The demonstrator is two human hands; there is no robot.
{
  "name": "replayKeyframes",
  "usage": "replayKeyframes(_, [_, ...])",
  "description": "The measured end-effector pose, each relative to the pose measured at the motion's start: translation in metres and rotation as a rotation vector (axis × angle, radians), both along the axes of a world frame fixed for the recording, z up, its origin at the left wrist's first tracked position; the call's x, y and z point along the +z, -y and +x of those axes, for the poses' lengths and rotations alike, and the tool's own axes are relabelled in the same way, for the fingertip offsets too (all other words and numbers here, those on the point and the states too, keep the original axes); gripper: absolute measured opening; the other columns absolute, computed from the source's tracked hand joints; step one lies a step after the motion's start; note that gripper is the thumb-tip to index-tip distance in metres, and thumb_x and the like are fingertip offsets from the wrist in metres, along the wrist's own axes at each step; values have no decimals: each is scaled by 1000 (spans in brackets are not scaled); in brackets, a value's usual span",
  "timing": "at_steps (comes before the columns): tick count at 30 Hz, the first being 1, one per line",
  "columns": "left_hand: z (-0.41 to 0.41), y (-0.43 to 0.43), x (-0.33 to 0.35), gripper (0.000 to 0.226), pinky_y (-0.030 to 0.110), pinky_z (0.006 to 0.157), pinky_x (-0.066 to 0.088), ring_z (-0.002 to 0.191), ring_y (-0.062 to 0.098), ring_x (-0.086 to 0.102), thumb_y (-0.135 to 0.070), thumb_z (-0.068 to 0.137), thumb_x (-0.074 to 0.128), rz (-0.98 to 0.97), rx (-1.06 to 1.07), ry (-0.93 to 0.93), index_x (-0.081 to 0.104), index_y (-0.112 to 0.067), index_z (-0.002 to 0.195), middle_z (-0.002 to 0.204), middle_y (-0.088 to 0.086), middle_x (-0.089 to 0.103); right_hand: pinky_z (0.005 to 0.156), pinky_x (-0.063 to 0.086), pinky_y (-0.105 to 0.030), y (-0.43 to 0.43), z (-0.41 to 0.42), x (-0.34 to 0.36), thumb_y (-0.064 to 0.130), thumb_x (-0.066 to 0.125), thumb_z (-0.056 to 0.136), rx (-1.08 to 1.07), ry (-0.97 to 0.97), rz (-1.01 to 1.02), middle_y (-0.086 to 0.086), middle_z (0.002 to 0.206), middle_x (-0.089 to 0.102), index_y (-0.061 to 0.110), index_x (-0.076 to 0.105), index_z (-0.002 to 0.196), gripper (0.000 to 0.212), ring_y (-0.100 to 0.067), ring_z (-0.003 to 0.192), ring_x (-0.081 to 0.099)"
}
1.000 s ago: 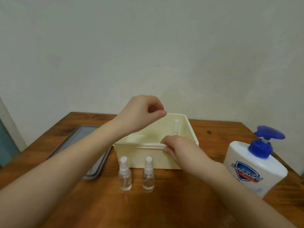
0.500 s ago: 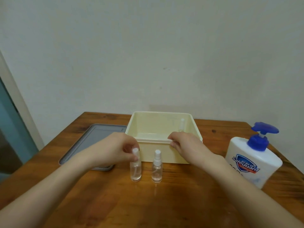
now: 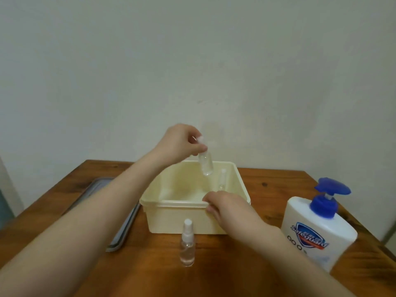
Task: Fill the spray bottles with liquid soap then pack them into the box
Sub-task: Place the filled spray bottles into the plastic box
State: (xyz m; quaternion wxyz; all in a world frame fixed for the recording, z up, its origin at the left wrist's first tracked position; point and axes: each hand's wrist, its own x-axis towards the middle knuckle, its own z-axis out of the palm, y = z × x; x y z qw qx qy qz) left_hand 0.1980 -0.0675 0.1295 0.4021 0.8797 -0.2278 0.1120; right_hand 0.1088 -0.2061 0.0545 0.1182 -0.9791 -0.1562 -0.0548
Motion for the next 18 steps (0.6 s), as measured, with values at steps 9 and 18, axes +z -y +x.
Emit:
replayKeyframes(9, [63,37,-72,8,8,41,36,32,-6,47,-7,75,69,180,-50,-153,62,-9,74,53,-2,56,79,37,-32,2,5,-4,13,34,100,37,41,-62,-7,111,58,15,46,126,29,-25,100,54])
replayKeyframes(18, [68,50,-78,19,10,46,39,36,-4,49,-9,75,71,227,-60,-111,64,-1,91,54,-5,55,80,34,-31,4,6,-6,17,33,101,47,68,-69,-5,113,57,17,45,129,31,-24,103,53])
